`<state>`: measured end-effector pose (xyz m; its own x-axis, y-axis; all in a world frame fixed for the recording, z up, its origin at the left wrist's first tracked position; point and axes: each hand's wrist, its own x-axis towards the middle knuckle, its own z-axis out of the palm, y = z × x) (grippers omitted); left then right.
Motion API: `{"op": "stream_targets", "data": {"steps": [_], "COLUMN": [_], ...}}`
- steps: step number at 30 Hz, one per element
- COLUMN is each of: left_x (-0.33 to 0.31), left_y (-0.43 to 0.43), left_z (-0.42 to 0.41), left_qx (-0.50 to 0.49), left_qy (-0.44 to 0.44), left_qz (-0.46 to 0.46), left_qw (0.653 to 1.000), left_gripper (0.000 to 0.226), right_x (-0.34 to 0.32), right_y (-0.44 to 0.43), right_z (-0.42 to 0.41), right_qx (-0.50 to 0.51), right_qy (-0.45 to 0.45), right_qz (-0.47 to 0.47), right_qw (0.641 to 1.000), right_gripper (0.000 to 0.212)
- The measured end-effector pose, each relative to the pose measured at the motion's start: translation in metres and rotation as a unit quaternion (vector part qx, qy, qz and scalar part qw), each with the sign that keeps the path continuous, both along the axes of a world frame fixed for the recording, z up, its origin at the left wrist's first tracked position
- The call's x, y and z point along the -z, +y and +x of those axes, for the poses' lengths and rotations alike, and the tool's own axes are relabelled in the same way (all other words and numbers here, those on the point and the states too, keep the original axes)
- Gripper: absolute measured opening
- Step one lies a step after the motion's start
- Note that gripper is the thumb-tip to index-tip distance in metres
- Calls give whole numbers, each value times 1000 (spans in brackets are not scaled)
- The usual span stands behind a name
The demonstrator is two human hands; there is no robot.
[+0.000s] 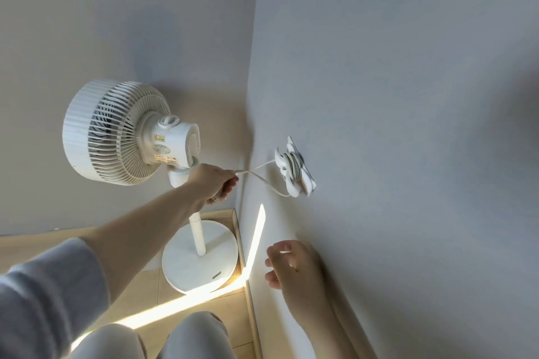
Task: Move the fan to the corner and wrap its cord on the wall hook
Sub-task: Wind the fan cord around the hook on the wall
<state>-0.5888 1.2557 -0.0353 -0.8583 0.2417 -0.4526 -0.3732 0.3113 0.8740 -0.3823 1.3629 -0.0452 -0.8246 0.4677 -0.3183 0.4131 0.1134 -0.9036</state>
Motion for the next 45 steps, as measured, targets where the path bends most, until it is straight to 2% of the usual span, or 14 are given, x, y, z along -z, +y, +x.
{"op": "stream_targets", "data": {"steps": [6,17,19,22,28,34,37,39,43,45], "left_x": [-26,-77,-82,-93,-104,-113,-112,-110,-105,-99], "left_y": [24,64,71,77,67,55,51,47,38,34], "left_z": [-14,-22,-22,-18,-2,41,53,59,72,80], "left_qx": [-34,-21,-12,28,89,185,230,248,260,262], "left_qy": [-25,16,34,113,347,498,545,557,563,547], "left_qz": [60,80,83,65,-14,-63,-106,-121,-121,-105], "left_qw": [997,996,996,991,933,845,799,783,775,788], "left_gripper": [28,22,24,22,18,17,20,26,29,25], "right_x": [0,-5,-5,-4,-4,-7,-11,-13,-16,-15], "right_y": [3,5,6,7,7,6,4,4,3,2], "right_z": [-3,0,0,-2,-3,0,1,4,9,11], "right_qx": [2,12,12,15,14,19,21,19,15,10], "right_qy": [6,23,29,37,38,29,26,28,34,34], "right_qz": [-15,-8,-22,-31,-24,-25,-28,-27,-34,-33], "right_qw": [1000,1000,999,999,999,999,999,999,999,999], "right_gripper": [16,19,17,17,18,17,16,13,12,11]}}
